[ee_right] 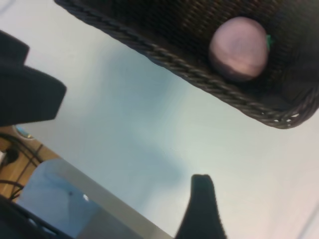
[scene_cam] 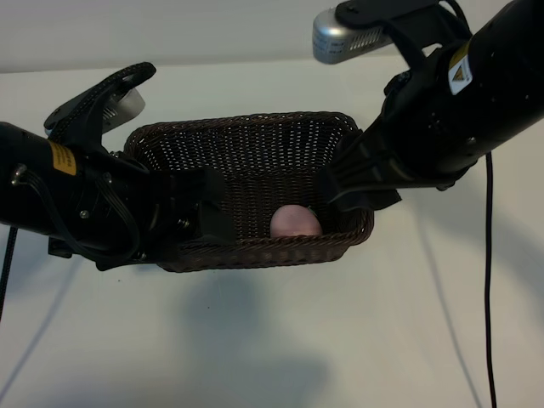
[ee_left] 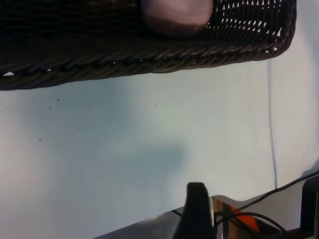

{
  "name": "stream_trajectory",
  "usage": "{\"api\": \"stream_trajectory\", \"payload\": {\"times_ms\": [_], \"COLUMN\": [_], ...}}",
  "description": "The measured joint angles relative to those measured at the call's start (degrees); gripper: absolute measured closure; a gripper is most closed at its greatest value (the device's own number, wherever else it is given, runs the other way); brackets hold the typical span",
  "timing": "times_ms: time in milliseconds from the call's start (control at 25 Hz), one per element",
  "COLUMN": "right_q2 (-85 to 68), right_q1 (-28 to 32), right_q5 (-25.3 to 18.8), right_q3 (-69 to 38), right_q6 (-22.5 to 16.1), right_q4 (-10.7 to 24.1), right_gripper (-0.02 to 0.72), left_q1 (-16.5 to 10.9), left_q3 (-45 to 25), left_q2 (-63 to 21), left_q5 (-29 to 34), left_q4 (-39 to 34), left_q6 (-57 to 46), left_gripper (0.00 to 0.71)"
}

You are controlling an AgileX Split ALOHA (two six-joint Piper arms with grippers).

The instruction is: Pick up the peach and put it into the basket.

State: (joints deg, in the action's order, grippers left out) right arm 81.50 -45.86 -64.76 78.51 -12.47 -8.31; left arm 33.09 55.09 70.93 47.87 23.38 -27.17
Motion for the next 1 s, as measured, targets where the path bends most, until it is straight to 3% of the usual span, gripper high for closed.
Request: {"api": "stream_trajectory", "payload": {"times_ms": [360, 1000], "right_q2": [0.00, 0.00], "right_q1": [-0.38, -0.38], "right_q5": [-1.65, -3.12], "right_q3": [0.00, 0.00], "right_q6": [-3.14, -3.45], "right_q4": [1.55, 1.00], "right_gripper": [0.156, 0.156], "left_q1": [0.00, 0.00], "left_q3": [0.00, 0.00], "left_q2": [0.00, 0.00], "left_q5": [0.00, 0.00], "left_q4": [0.00, 0.00], "left_q6": [-0.14, -0.14], "left_gripper": [0.144, 0.144]}}
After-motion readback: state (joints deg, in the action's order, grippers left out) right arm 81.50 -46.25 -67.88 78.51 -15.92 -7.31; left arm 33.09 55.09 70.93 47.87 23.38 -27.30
